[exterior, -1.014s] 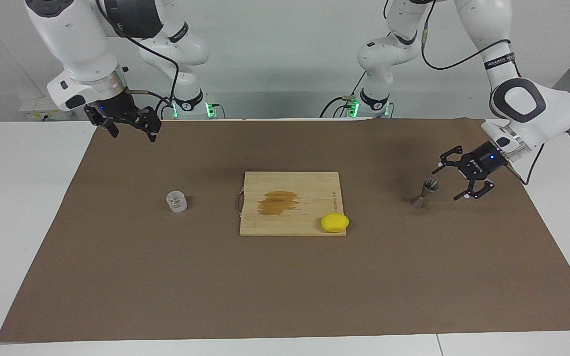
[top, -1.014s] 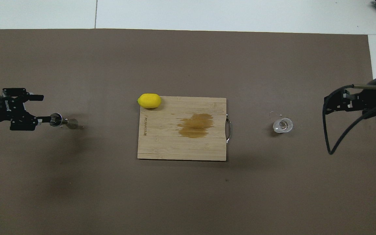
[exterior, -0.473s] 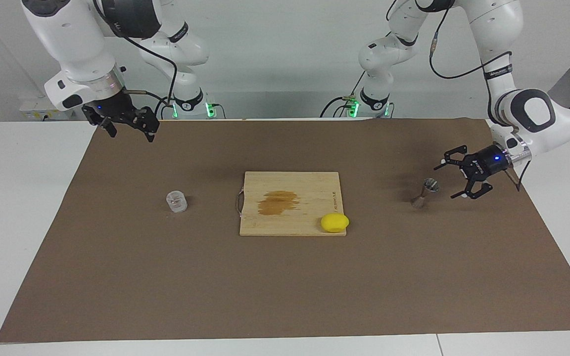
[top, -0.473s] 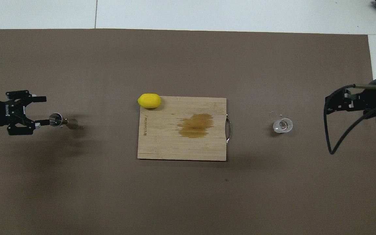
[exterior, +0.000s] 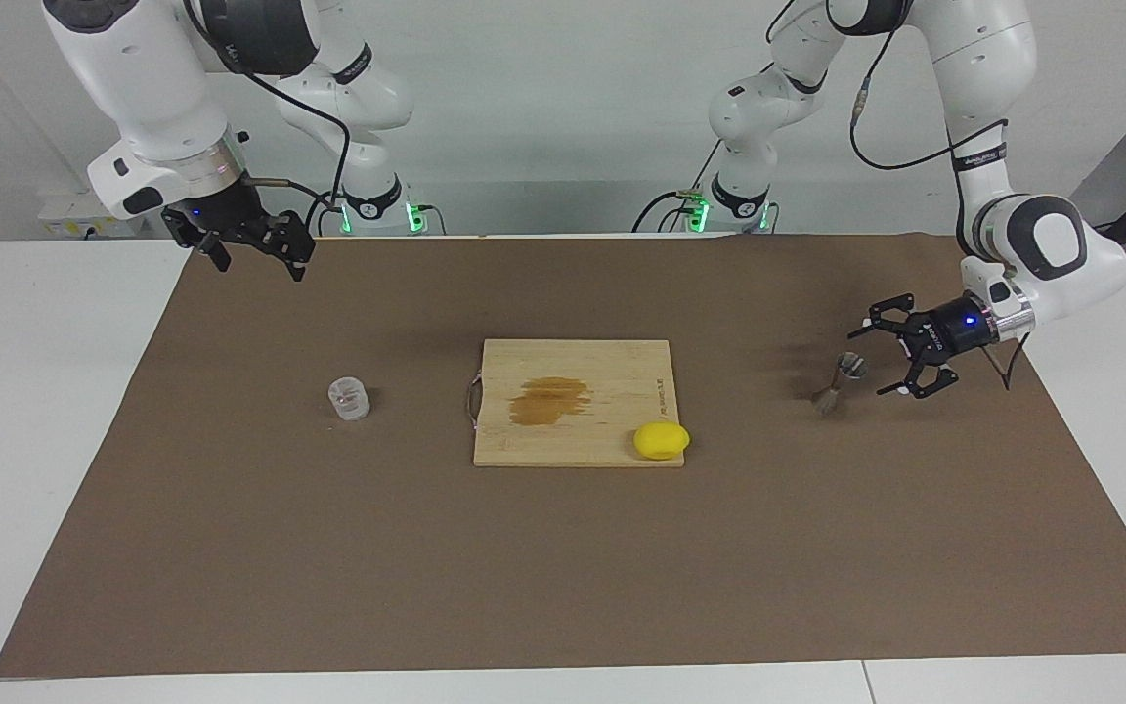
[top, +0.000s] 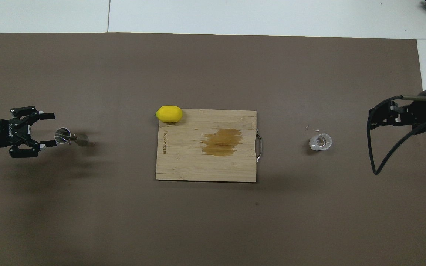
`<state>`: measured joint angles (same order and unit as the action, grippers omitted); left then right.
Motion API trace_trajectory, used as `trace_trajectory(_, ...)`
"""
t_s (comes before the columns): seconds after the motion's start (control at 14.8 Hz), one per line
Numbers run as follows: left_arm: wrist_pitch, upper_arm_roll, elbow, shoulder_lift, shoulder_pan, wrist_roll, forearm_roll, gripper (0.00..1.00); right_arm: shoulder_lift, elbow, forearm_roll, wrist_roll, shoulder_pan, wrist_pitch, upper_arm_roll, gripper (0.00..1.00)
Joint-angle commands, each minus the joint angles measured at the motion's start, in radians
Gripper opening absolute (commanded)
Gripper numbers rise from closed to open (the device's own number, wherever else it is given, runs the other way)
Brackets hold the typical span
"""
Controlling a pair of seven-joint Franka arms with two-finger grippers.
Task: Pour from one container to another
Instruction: 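Open the left gripper and position it around the metal cup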
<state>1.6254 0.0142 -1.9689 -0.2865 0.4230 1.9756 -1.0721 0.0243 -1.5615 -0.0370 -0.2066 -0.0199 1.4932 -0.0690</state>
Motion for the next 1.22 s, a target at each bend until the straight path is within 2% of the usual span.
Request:
trace_trajectory(0.0, -0.085, 0.009, 0.019, -0.094, 0.04, 0.127, -0.071, 1.0, -0.024, -0.029, 0.023, 0.013, -0.015, 0.018, -0.005, 1.0)
trace_trajectory(0.68, -0.191, 0.007, -0.002, -0.166, 0.056, 0.262, -0.092, 1.0, -0.023, -0.029, 0.023, 0.027, -0.017, 0.018, -0.005, 1.0)
trace_trajectory(1.15, -0.234, 0.007, -0.004, -0.211, 0.089, 0.307, -0.149, 1.0, -0.023, -0.029, 0.023, 0.024, -0.017, 0.013, -0.005, 1.0)
